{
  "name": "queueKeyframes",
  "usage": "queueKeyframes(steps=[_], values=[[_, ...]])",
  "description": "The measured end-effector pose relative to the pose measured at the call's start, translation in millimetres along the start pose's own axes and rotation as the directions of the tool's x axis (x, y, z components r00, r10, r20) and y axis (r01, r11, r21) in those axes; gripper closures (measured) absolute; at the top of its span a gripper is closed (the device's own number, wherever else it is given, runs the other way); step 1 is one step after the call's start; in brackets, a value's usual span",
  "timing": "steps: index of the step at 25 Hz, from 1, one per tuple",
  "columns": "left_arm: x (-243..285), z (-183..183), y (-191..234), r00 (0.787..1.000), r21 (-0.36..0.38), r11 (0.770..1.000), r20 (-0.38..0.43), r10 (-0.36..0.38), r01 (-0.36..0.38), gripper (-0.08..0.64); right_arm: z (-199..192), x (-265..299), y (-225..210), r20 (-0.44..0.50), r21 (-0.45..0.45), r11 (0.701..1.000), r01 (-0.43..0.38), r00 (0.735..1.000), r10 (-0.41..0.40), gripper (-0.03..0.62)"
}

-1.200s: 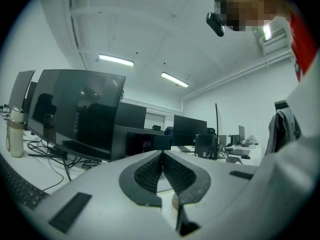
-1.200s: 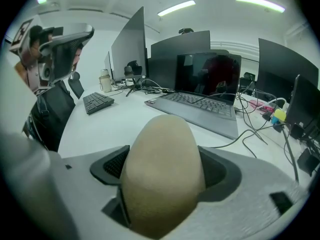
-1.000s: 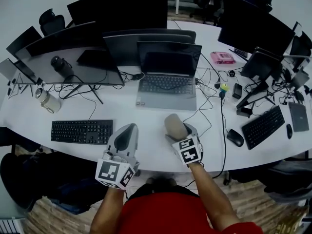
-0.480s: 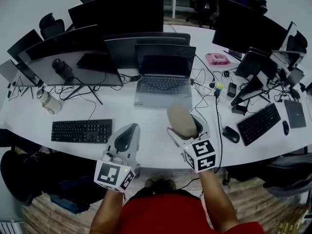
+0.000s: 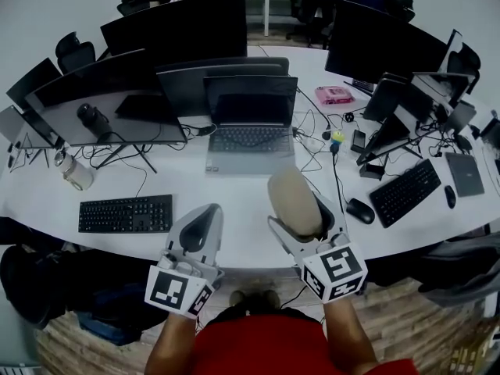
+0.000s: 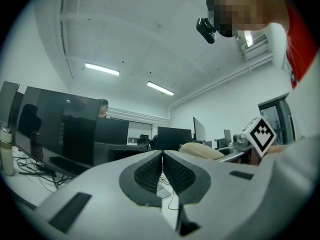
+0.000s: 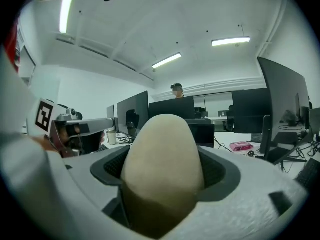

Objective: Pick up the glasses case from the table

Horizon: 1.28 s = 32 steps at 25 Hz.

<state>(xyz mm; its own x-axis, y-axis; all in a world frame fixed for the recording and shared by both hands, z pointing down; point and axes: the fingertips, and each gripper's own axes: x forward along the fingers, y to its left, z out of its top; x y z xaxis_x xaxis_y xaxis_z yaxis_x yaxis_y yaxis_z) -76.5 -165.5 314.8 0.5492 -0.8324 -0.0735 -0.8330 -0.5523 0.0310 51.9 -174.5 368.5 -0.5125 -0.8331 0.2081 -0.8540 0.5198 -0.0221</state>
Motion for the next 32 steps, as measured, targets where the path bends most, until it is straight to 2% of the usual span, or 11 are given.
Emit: queueKeyframes(steps=[8,15,32], values=[[-1.3,1.0,-3.2,1.000,-0.007,1.000,0.012,-0.003,0.003,0.549,3.2,-5.1,-0.5,0.024,0.002,1.000,0.016,1.000,-0.016,0.196],[-1.9,2.2,-3.2,1.000,-0.012,1.000,0.014,-0.003,0.003,0.549,2.2,-3.8,2.5,0.013,-0.026,0.999,0.022,1.000,-0.021,0.199],[-4.4,0.8,1.7,1.000,-0.017,1.000,0.018,-0.008,0.008,0.549,3.3,-0.1,7.9,0.018,-0.021,0.999,0.029,0.999,-0.028,0.199]])
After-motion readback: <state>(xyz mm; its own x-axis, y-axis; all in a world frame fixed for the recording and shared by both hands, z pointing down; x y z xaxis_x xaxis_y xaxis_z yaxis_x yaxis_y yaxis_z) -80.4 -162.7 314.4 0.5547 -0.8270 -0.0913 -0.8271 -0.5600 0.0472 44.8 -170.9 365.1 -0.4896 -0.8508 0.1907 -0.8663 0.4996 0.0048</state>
